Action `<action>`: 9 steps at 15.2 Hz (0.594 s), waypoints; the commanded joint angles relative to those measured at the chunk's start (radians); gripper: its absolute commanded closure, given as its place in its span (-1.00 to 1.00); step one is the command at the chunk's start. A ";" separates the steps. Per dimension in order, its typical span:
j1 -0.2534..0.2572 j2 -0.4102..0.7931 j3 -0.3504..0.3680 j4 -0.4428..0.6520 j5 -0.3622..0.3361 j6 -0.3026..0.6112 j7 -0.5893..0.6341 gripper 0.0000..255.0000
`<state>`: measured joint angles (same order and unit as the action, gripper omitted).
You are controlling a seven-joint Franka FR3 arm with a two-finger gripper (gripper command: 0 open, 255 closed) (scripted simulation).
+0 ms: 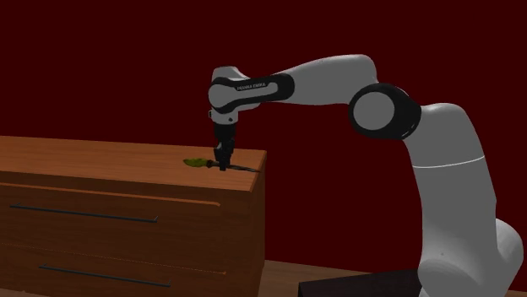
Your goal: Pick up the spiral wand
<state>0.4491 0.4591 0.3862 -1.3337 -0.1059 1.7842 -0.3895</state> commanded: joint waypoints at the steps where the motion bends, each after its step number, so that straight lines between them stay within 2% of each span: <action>1: 0.001 -0.003 0.001 0.024 0.001 -0.026 -0.001 1.00; 9: 0.018 0.015 0.002 0.160 -0.004 -0.144 0.002 1.00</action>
<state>0.4655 0.4732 0.3879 -1.1876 -0.1100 1.6530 -0.3875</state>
